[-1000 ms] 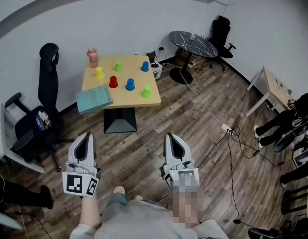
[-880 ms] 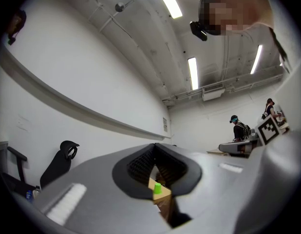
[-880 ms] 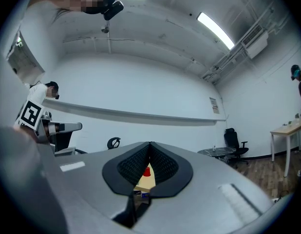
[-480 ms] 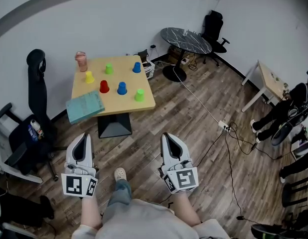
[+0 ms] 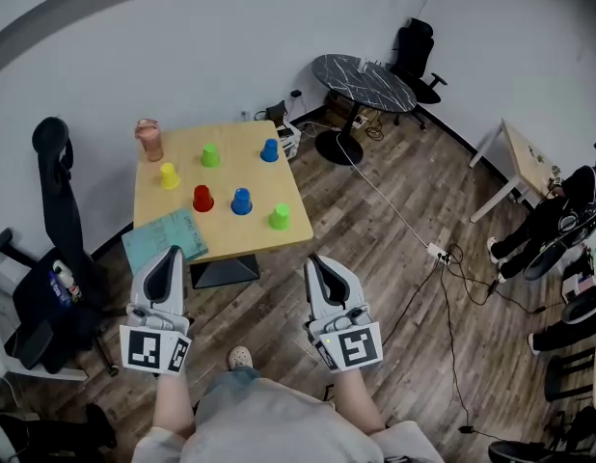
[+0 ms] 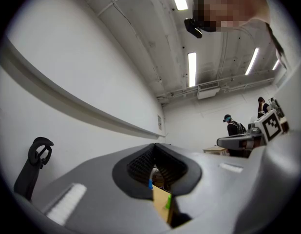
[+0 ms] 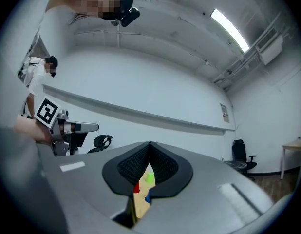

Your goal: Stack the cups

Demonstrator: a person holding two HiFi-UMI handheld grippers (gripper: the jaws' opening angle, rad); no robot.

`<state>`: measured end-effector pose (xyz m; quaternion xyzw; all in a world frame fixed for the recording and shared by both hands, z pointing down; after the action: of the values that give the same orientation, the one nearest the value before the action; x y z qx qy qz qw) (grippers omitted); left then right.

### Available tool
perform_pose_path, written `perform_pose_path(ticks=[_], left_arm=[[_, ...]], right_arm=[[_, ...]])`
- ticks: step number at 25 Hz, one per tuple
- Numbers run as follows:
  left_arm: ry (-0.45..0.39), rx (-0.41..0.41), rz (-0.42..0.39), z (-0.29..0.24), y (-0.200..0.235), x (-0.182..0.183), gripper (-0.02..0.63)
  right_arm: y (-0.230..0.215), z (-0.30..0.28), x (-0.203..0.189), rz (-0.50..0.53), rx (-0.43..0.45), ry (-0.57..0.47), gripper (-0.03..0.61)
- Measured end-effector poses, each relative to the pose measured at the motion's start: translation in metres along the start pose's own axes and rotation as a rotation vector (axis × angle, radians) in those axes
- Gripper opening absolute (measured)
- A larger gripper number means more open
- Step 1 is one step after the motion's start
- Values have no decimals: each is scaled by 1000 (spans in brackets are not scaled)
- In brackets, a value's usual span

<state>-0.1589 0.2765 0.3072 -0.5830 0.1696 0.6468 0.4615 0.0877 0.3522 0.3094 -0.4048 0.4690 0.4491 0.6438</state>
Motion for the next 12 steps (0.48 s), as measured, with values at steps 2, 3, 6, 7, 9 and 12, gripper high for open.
perform_pose_path(ticks=[2, 3, 6, 7, 9, 12], left_arm=[[1, -5, 3, -17, 15, -11, 57], [3, -8, 6, -24, 21, -17, 57], [11, -18, 15, -43, 39, -32, 57], [14, -23, 17, -48, 44, -37, 57], [21, -32, 24, -58, 51, -47, 57], [40, -42, 44, -73, 58, -63, 57]], right_arm=[[-7, -23, -8, -17, -26, 16, 3], [-10, -34, -13, -23, -34, 33, 3], [-16, -62, -25, -66, -46, 53, 3], [-17, -70, -28, -77, -49, 54, 3], [-18, -82, -36, -82, -55, 64, 3], [-22, -95, -47, -84, -63, 91, 3]])
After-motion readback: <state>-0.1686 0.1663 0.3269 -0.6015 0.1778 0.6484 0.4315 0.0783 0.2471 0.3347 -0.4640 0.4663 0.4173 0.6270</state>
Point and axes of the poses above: the fingertips, and each gripper's own axes: z backward along the fingers, y to its left, x out of its top, the point moved 4 cm from there along z, backward along the fingers, and after that the axes turned 15 degrees about -z, right-handed, at the moved point
